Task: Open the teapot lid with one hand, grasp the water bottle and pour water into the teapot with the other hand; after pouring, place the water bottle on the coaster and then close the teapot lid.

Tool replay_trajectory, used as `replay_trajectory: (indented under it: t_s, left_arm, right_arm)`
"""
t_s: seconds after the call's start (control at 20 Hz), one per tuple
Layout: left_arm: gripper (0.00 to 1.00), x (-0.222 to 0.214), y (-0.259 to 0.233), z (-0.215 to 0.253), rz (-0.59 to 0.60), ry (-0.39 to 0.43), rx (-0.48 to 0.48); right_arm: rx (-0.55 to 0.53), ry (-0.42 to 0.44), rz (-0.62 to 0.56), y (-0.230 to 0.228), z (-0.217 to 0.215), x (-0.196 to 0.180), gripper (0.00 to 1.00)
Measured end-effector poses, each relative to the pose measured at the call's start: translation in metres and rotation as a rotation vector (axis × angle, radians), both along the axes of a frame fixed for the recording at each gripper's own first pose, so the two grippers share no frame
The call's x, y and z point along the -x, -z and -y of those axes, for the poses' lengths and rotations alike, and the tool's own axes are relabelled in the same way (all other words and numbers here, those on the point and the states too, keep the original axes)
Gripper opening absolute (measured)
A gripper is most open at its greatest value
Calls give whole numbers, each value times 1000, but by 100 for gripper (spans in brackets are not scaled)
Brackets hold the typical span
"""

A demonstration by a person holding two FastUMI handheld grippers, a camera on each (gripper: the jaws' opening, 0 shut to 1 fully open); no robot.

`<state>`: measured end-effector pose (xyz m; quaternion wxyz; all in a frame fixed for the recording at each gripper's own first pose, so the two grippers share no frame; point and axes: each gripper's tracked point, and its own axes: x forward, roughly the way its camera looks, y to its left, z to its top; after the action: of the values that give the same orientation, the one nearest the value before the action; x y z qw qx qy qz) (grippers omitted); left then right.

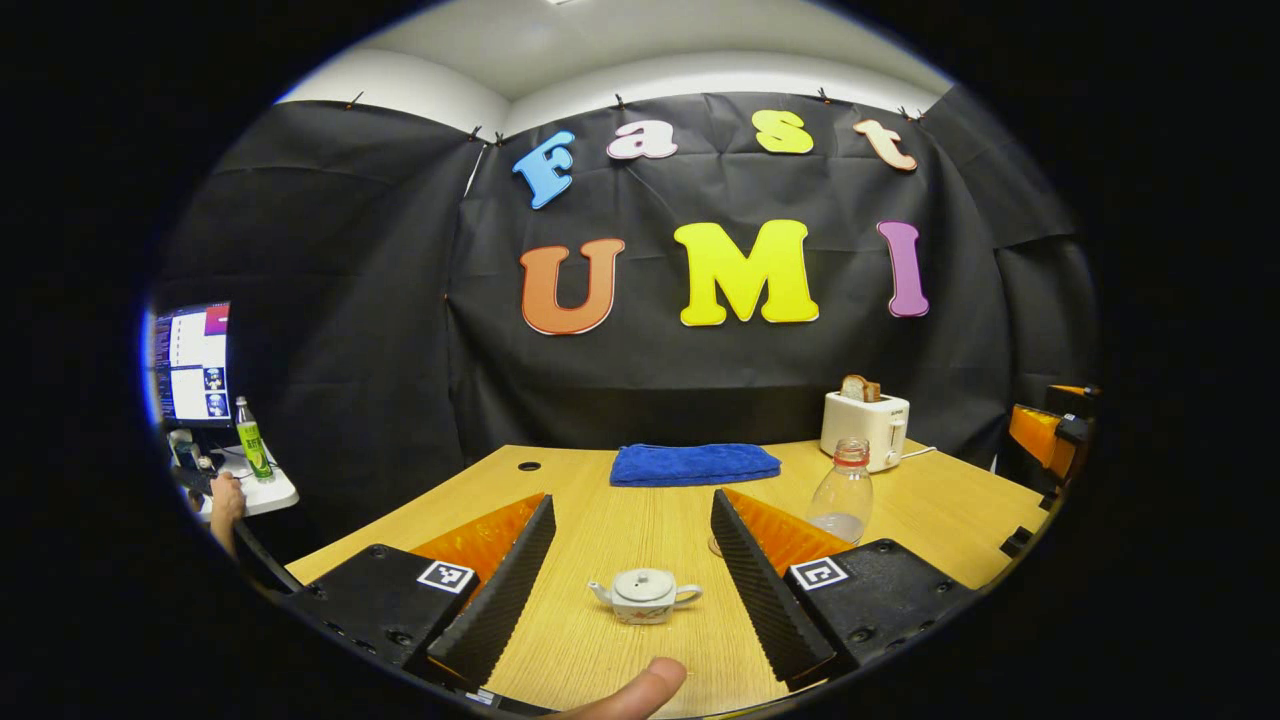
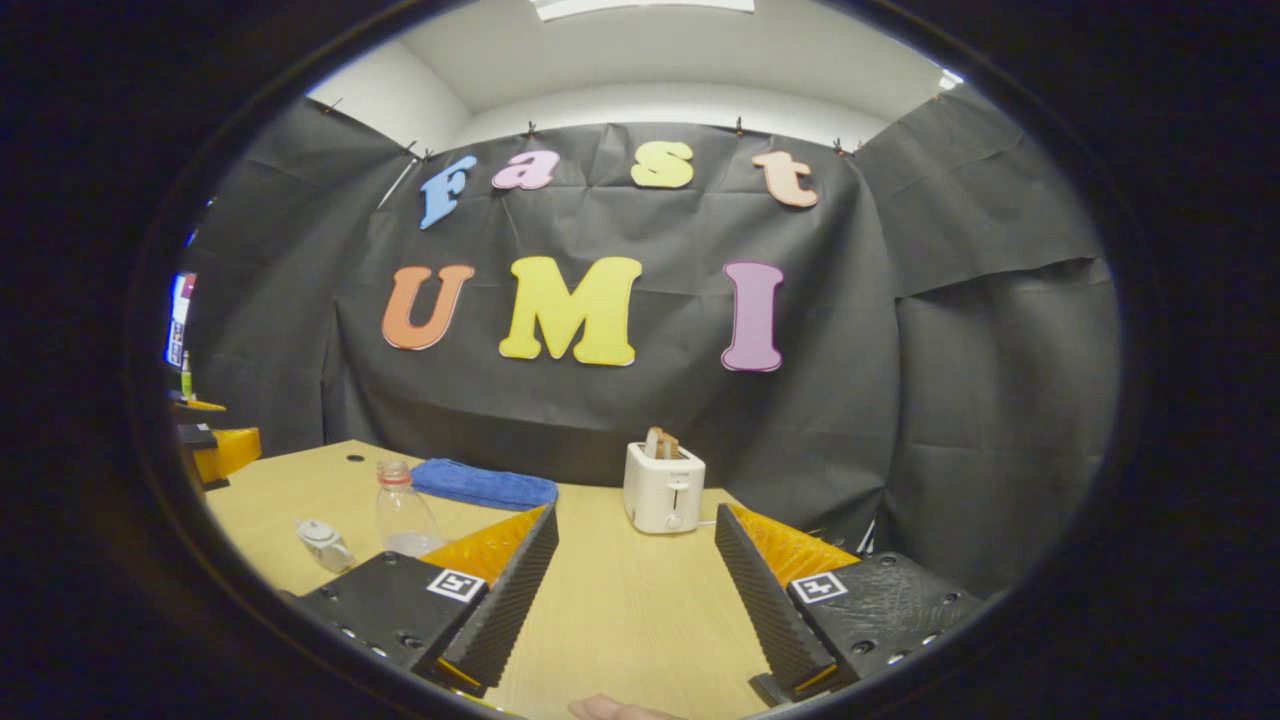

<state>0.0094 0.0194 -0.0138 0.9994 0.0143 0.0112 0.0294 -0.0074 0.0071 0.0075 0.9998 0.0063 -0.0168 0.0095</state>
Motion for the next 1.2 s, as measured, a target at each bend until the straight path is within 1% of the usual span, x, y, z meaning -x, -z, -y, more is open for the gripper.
replay_trajectory:
  t_s: [0.4, 0.6, 0.75, 0.85, 0.95, 1.05, 1.2]
  left_arm:
    - [98, -9, 8, -4, -20, -5, -14]
    - [98, -25, 14, 1, 6, 28, 23]
    - [98, -48, 32, 2, 18, 48, 36]
    - [99, -65, 47, -3, 27, 51, 22]
    - [99, -79, 73, -5, -10, 53, 6]
    - [99, -88, 97, -8, -66, 45, 25]
    - [99, -93, 116, -3, -104, 54, 20]
  right_arm:
    - [-5, 3, -15, 3, 2, -3, 95]
    - [2, -1, -12, 4, -1, -4, 95]
    - [7, 0, -11, 5, -1, -6, 95]
    - [11, 0, -14, 7, -3, -7, 95]
    - [20, -2, -19, 11, -5, -9, 95]
    - [30, -5, -23, 13, -9, -11, 95]
    - [42, -8, -24, 15, -12, -11, 95]
